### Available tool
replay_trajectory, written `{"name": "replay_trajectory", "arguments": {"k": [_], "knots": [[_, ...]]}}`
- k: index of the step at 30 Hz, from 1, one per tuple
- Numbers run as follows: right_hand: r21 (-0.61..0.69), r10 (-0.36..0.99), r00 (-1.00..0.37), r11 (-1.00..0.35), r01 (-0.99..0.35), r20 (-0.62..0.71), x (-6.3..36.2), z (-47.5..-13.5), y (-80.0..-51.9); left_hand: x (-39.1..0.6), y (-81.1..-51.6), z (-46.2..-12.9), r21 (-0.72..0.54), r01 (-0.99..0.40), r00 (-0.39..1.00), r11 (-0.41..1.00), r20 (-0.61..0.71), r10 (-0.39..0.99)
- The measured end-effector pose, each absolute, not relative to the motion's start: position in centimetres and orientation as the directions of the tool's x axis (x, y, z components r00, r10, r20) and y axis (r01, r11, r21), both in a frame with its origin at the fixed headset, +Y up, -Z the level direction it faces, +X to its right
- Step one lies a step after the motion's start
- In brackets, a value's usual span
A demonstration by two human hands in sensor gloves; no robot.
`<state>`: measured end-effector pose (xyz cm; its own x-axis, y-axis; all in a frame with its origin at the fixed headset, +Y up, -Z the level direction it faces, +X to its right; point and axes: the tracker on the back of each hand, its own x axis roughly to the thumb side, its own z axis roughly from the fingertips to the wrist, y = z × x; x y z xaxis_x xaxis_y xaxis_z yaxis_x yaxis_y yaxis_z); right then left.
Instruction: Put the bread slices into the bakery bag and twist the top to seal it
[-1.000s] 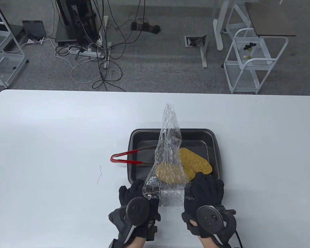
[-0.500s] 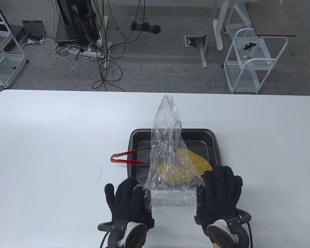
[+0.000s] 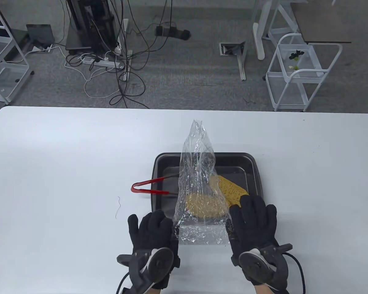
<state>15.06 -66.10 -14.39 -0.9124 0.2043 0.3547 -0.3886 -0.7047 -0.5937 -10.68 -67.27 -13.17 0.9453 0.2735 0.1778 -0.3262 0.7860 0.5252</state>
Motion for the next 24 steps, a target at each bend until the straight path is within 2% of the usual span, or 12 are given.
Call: {"name": "replay_trajectory", "arguments": {"k": [4, 8, 10, 11, 12, 13, 14, 15, 16, 19, 22, 24], "knots": [[-0.713, 0.132, -0.875, -0.530, -0.459, 0.465, 15.0, -12.3, -64.9, -10.1, -66.1, -11.0, 0.684, -0.349, 0.934, 0.641, 0.307, 0.181], [-0.737, 0.034, -0.901, -0.563, -0.374, 0.432, 14.6, -12.9, -65.6, -10.5, -66.9, -12.7, 0.603, -0.283, 0.959, 0.746, 0.201, 0.202], [-0.689, -0.004, -0.919, -0.663, -0.293, 0.395, 14.4, -14.2, -66.5, -11.4, -68.3, -14.8, 0.439, -0.238, 0.967, 0.867, 0.024, 0.253], [-0.592, -0.003, -0.932, -0.773, -0.229, 0.363, 14.2, -15.3, -66.9, -12.2, -69.5, -16.0, 0.300, -0.232, 0.953, 0.926, -0.119, 0.277], [-0.471, 0.010, -0.942, -0.864, -0.177, 0.336, 14.0, -15.9, -67.4, -12.7, -70.3, -16.6, 0.184, -0.249, 0.939, 0.951, -0.195, 0.284], [-0.236, 0.071, -0.940, -0.959, -0.157, 0.335, 13.5, -16.6, -68.2, -13.2, -71.5, -17.5, -0.038, -0.335, 0.916, 0.941, -0.245, 0.317], [-0.132, 0.117, -0.936, -0.977, -0.169, 0.332, 13.2, -16.9, -68.7, -13.4, -72.1, -17.7, -0.144, -0.402, 0.892, 0.904, -0.285, 0.351], [-0.154, 0.126, -0.933, -0.970, -0.186, 0.336, 12.9, -16.9, -69.0, -13.5, -72.6, -17.8, -0.146, -0.440, 0.870, 0.886, -0.313, 0.381], [-0.251, 0.100, -0.931, -0.948, -0.196, 0.350, 12.7, -16.8, -68.8, -13.8, -72.8, -18.0, -0.092, -0.409, 0.877, 0.908, -0.312, 0.364], [-0.356, 0.065, -0.943, -0.916, -0.187, 0.327, 12.7, -15.9, -67.3, -13.8, -72.4, -17.8, -0.031, -0.413, 0.889, 0.910, -0.233, 0.395], [-0.523, 0.048, -0.974, -0.837, -0.160, 0.221, 13.5, -15.7, -65.4, -13.4, -71.9, -17.5, 0.031, -0.468, 0.883, 0.883, 0.061, 0.466], [-0.592, 0.056, -0.987, -0.795, -0.135, 0.150, 14.4, -16.3, -64.0, -13.1, -72.1, -17.6, 0.010, -0.533, 0.833, 0.846, 0.181, 0.523]]}}
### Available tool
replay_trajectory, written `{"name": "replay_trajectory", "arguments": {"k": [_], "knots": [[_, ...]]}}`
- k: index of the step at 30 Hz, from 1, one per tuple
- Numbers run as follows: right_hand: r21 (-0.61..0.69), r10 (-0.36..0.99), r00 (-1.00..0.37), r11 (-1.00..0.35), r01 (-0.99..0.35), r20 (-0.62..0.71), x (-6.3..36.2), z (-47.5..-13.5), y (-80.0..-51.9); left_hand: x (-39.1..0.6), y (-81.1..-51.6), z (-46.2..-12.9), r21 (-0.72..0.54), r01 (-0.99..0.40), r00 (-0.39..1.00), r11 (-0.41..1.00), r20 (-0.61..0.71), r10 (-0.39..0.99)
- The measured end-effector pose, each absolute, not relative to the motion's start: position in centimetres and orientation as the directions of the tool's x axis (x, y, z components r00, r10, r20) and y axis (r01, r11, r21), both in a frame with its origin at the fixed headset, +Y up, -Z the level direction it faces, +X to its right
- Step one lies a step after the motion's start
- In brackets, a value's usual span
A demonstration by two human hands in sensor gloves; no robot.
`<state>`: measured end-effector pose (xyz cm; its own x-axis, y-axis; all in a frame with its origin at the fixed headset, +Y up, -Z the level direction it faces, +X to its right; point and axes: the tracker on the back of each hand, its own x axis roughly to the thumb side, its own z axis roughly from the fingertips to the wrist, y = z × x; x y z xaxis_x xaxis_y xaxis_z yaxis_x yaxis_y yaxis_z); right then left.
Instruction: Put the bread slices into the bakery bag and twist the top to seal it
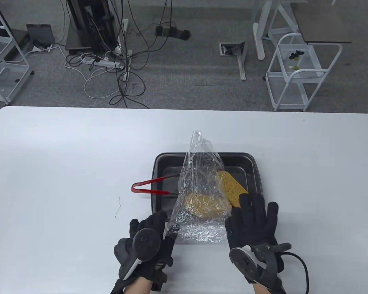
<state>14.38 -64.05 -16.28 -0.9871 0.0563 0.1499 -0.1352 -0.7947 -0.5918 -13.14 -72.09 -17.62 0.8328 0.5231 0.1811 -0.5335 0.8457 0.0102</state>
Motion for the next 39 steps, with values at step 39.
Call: {"name": "replay_trajectory", "arguments": {"k": [39], "knots": [[-0.096, 0.035, -0.909, -0.995, 0.005, -0.416, 25.6, -25.8, -65.5, -10.0, -71.6, -20.9, 0.056, 0.064, 0.971, 0.996, 0.228, -0.075]]}}
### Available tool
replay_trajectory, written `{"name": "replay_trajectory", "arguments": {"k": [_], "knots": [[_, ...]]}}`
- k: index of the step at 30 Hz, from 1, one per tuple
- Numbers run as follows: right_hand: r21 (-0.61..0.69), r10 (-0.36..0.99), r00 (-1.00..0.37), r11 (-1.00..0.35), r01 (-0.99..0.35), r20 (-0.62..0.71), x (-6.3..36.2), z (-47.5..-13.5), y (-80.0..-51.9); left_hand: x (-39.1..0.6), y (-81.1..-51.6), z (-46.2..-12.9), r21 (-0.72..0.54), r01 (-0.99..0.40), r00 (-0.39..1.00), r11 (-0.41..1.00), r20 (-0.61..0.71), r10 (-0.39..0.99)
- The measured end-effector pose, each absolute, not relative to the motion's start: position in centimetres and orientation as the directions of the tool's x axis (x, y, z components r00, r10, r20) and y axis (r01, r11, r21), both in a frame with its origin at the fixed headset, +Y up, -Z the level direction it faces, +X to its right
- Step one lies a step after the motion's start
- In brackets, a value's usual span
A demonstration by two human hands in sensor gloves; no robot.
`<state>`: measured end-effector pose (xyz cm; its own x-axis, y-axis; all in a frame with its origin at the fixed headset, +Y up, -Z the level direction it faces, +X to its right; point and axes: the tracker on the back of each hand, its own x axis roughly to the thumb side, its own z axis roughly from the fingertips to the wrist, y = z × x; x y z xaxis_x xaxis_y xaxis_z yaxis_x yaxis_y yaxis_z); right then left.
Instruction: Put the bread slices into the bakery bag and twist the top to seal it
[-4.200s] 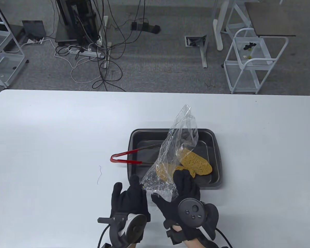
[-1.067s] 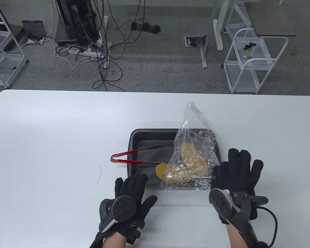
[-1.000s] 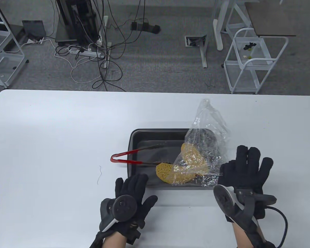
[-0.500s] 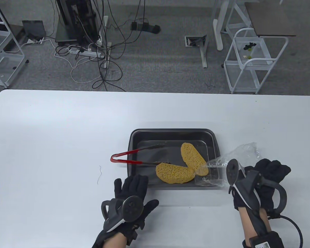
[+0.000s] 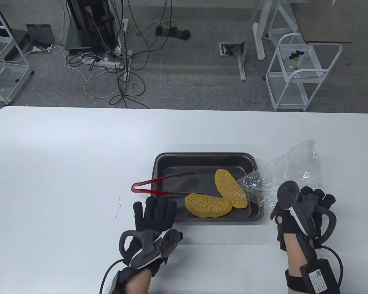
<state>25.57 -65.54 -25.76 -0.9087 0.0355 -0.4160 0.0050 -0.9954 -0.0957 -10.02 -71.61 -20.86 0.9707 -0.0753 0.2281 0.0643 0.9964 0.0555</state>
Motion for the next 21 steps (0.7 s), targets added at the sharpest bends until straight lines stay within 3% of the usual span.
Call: {"name": "replay_trajectory", "arguments": {"k": [5, 7, 13, 17, 21], "knots": [[-0.150, 0.088, -0.917, -0.988, -0.031, -0.388, 25.2, -25.2, -64.7, -9.4, -70.7, -25.3, 0.009, 0.309, 0.929, 0.951, 0.211, -0.304], [-0.173, 0.091, -0.916, -0.985, -0.025, -0.392, 25.2, -24.9, -64.4, -9.5, -70.8, -27.3, -0.037, 0.342, 0.923, 0.939, 0.200, -0.329], [-0.136, 0.044, -0.909, -0.991, 0.014, -0.415, 25.4, -24.7, -64.1, -10.2, -72.3, -32.3, -0.247, 0.381, 0.920, 0.891, 0.199, -0.338], [-0.138, 0.054, -0.904, -0.990, 0.005, -0.423, 25.6, -24.7, -64.3, -10.7, -73.7, -34.8, -0.378, 0.325, 0.942, 0.867, 0.209, -0.262], [-0.135, 0.051, -0.902, -0.991, 0.009, -0.429, 25.7, -24.9, -64.5, -11.0, -74.5, -36.3, -0.398, 0.322, 0.944, 0.859, 0.199, -0.261]]}}
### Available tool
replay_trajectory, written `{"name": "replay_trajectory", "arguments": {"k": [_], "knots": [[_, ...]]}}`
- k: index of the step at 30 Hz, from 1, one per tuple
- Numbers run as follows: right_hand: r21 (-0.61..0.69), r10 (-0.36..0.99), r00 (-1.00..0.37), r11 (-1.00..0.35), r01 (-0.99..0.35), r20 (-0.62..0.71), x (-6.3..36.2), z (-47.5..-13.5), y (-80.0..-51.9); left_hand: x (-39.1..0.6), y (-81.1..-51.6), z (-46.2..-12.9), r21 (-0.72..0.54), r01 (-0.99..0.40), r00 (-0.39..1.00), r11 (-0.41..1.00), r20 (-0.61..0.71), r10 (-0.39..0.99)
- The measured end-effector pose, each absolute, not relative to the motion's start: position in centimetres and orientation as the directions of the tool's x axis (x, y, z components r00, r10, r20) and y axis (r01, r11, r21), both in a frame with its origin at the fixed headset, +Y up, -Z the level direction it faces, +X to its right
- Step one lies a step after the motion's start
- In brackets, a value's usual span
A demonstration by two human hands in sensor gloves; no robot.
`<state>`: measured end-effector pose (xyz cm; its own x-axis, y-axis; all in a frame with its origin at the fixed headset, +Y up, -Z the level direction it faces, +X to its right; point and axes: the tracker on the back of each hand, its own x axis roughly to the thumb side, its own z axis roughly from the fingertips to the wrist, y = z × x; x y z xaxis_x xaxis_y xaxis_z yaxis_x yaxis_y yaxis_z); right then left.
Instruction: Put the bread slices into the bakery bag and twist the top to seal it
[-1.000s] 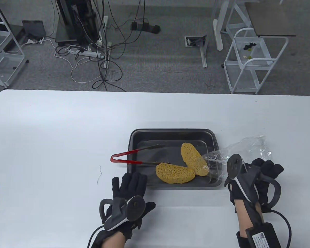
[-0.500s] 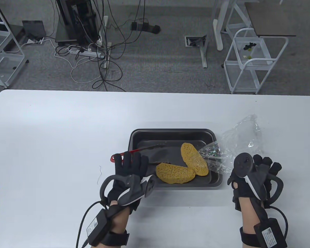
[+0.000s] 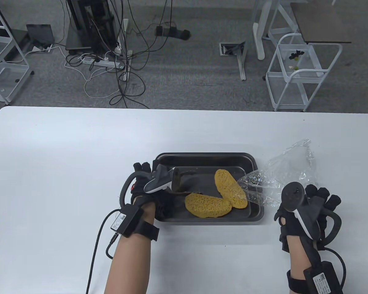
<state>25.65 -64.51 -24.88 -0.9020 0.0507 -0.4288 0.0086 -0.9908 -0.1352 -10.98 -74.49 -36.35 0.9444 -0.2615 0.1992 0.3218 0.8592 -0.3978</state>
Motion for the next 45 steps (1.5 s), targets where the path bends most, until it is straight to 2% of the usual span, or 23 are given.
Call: {"name": "replay_trajectory", "arguments": {"k": [5, 10, 14, 19, 22, 28, 32, 34, 39, 45], "knots": [[-0.136, 0.044, -0.899, -0.991, 0.018, -0.436, 25.8, -25.0, -64.6, -11.4, -75.3, -37.5, -0.426, 0.280, 0.958, 0.860, 0.178, -0.224], [-0.136, 0.048, -0.895, -0.991, 0.015, -0.443, 26.2, -25.1, -64.8, -11.3, -75.3, -37.7, -0.377, 0.267, 0.961, 0.887, 0.166, -0.219], [-0.138, 0.047, -0.897, -0.990, 0.015, -0.440, 26.1, -25.1, -64.8, -11.3, -74.8, -37.1, -0.279, 0.316, 0.947, 0.907, 0.151, -0.284], [-0.138, 0.052, -0.899, -0.990, 0.009, -0.434, 26.1, -25.1, -64.9, -11.9, -73.3, -36.3, -0.207, 0.322, 0.945, 0.924, 0.131, -0.300], [-0.141, 0.063, -0.899, -0.990, -0.001, -0.434, 26.3, -25.2, -64.9, -12.4, -71.5, -35.8, -0.205, 0.284, 0.956, 0.936, 0.133, -0.261], [-0.146, 0.083, -0.901, -0.989, -0.022, -0.427, 26.4, -25.2, -65.0, -14.0, -68.7, -35.1, -0.409, 0.177, 0.982, 0.895, 0.140, -0.130], [-0.147, 0.092, -0.903, -0.989, -0.032, -0.420, 26.4, -25.2, -65.0, -15.2, -68.7, -34.9, -0.621, 0.076, 0.996, 0.780, 0.089, -0.026], [-0.148, 0.097, -0.903, -0.988, -0.038, -0.418, 26.5, -25.2, -65.0, -15.6, -69.1, -34.8, -0.687, 0.024, 0.998, 0.726, 0.059, 0.022], [-0.152, 0.112, -0.906, -0.987, -0.054, -0.409, 26.6, -25.2, -65.1, -15.3, -70.5, -34.9, -0.737, -0.007, 0.997, 0.675, 0.048, 0.063], [-0.158, 0.130, -0.905, -0.985, -0.071, -0.405, 26.8, -25.2, -65.1, -12.7, -71.1, -34.6, -0.753, 0.057, 0.991, 0.655, 0.121, 0.053]]}}
